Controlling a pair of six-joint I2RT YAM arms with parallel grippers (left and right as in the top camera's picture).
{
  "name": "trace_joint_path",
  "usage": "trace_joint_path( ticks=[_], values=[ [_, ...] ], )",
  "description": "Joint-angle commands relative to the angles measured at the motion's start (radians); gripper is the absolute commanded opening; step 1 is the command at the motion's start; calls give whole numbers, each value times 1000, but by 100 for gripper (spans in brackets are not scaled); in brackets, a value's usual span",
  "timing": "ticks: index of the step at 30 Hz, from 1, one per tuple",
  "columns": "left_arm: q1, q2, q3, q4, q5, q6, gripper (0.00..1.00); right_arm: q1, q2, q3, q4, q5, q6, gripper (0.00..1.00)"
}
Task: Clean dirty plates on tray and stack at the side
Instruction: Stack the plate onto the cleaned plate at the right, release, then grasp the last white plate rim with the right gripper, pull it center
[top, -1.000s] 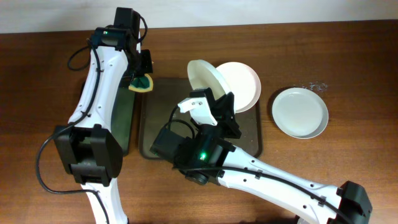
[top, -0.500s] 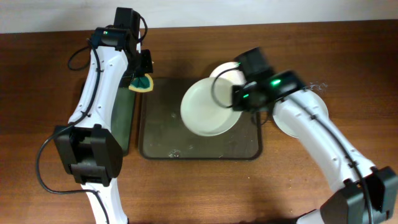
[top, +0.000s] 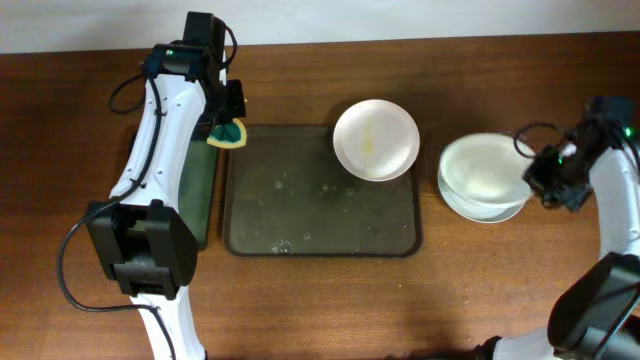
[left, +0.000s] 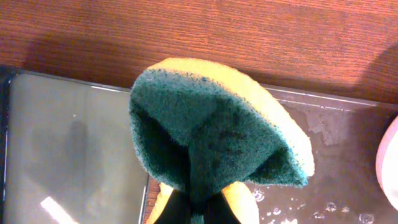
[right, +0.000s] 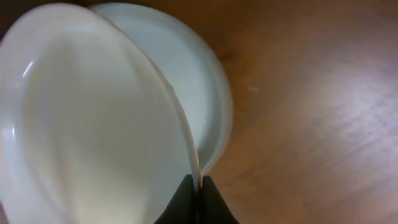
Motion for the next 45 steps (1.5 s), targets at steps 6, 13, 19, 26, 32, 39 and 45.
trace_joint_path(
  ticks=[6, 13, 19, 26, 32, 39, 45],
  values=[
    [-5, -5, 14, 3, 11, 16, 0, -26, 10, -206, 224, -6, -31, 29],
    [-5, -5, 14, 2, 11, 16, 0, 106, 10, -41, 74, -5, -52, 51],
    [-5, -5, 14, 3, 11, 16, 0, 232, 13, 134, 21, -105, -51, 56],
    [-5, -5, 14, 2, 11, 16, 0, 468, 167, 83, 206, -100, 126, 48],
    [-5, -5, 14, 2, 11, 16, 0, 602, 351, 83, 292, -100, 272, 36],
    [-5, -5, 14, 2, 11, 16, 0, 723, 394, 82, 233, -113, 271, 33],
    [-5, -5, 14, 2, 10, 16, 0, 868, 391, 83, 112, -214, 235, 25]
  ],
)
